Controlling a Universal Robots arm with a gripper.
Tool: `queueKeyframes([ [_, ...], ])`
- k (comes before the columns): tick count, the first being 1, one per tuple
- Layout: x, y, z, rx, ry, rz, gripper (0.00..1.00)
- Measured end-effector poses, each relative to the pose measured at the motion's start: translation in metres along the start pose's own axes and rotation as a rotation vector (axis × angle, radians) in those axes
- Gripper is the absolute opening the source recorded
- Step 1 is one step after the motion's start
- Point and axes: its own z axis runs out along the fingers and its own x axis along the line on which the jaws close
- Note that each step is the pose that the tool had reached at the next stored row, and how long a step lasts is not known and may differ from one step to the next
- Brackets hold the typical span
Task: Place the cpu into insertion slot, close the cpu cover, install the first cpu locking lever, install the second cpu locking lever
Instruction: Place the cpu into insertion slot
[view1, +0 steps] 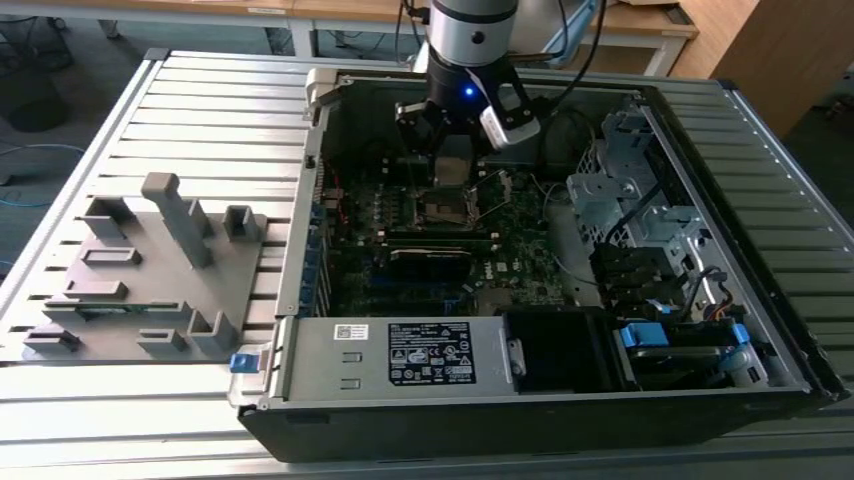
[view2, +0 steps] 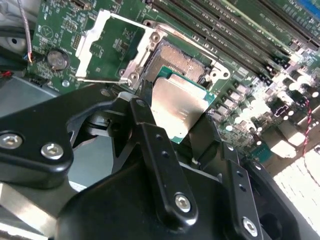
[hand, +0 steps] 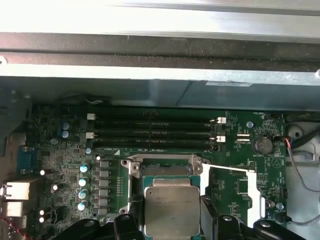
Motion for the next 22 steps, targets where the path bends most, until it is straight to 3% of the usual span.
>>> queueKeyframes([
  [6,0.0002,-0.0005,0.0068,-0.0002,0.0,0.0,0.54],
  [22,0.0004,-0.0008,0.0116,0.0022,-0.0003,0.004,0.54],
])
